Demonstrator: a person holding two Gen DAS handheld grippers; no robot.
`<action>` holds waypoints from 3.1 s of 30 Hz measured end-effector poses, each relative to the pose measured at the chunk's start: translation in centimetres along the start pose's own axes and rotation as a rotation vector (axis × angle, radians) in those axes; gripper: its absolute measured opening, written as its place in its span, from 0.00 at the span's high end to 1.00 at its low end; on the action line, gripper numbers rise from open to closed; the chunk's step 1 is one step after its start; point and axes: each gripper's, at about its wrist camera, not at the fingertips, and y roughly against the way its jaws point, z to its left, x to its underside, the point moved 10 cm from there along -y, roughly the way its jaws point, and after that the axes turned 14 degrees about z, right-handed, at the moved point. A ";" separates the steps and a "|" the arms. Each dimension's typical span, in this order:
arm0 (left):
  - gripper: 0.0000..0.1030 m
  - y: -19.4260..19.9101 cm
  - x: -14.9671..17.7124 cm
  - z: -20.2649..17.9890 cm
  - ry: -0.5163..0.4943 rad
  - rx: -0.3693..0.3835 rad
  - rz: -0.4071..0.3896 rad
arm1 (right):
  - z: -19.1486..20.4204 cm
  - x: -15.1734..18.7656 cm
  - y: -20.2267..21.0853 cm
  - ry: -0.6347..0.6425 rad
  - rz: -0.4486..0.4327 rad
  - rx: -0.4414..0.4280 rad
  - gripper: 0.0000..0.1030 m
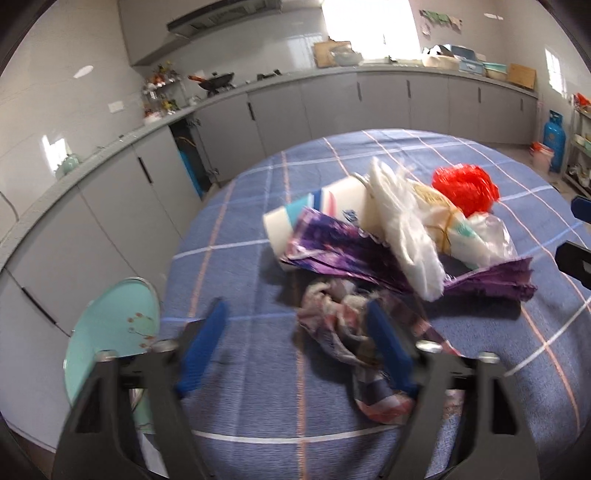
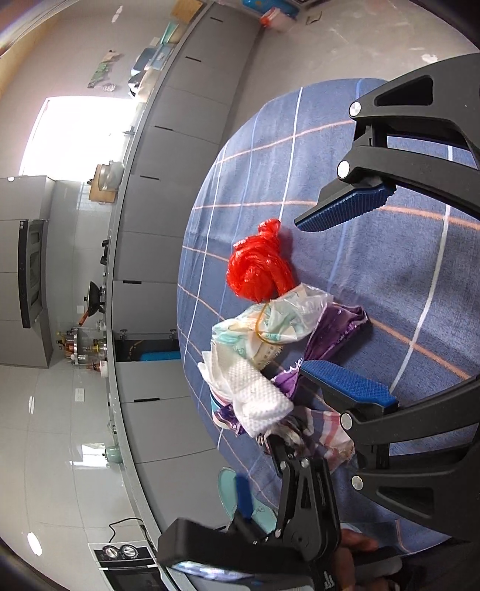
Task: Collect trash
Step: 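Move both grippers back to the trash pile on the table, then grasp the plaid rag with the left gripper and lift it, then grasp the white textured paper towel with the right gripper, then carry the plaid rag and paper towel over the teal bin with both grippers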
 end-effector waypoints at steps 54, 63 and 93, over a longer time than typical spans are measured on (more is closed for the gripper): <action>0.97 8.1 -0.5 10.3 0.128 -0.078 -0.149 | 10.0 -2.5 -7.6 0.033 0.202 -0.168 0.91; 0.97 9.0 -0.4 12.0 0.144 -0.087 -0.163 | 10.5 -4.1 -3.9 0.077 0.093 -0.158 0.93; 0.97 9.3 3.3 21.9 0.274 -0.235 -0.143 | 22.2 -12.5 -3.3 0.242 -0.034 -0.300 0.93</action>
